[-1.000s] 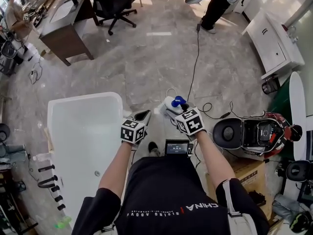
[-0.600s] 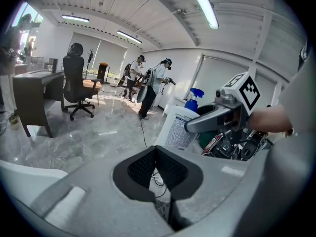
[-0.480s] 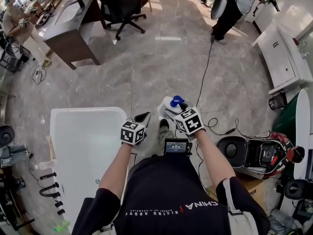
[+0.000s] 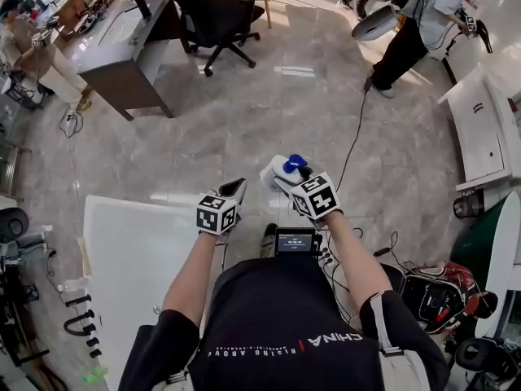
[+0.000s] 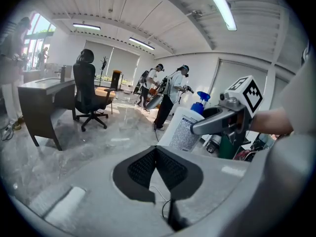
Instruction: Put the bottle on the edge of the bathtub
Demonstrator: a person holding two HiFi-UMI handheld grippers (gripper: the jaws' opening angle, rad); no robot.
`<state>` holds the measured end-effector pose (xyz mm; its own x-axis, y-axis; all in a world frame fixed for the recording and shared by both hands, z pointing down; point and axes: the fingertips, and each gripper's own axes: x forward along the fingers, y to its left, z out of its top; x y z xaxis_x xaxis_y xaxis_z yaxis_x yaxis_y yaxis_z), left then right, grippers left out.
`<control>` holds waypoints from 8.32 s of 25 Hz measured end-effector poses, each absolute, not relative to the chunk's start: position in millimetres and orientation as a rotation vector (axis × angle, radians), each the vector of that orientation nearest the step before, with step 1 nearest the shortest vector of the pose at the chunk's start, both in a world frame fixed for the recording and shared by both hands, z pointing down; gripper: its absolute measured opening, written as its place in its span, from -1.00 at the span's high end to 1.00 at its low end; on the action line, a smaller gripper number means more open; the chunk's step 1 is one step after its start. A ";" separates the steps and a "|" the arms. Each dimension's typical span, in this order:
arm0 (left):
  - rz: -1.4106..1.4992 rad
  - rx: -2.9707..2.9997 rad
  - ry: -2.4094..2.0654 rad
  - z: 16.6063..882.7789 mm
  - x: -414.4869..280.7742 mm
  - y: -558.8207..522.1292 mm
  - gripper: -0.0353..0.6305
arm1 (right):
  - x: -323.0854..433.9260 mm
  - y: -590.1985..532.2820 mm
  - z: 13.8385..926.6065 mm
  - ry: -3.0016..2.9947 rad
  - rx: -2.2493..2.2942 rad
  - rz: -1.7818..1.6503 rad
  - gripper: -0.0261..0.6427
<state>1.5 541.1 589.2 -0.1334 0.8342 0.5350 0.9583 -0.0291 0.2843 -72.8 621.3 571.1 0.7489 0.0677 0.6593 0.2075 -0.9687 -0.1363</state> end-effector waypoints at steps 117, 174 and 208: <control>-0.780 -3.434 0.908 619.8 579.6 -25.1 0.87 | 689.3 -7.4 611.6 3.019 -1.938 -1.015 0.11; -0.814 -3.420 1.451 694.7 543.5 -121.7 0.87 | 649.6 -168.1 785.3 3.433 -1.903 -0.816 -0.07; -0.735 -3.453 1.119 643.3 561.9 -68.6 0.87 | 686.4 -70.1 647.8 3.047 -1.855 -1.137 0.89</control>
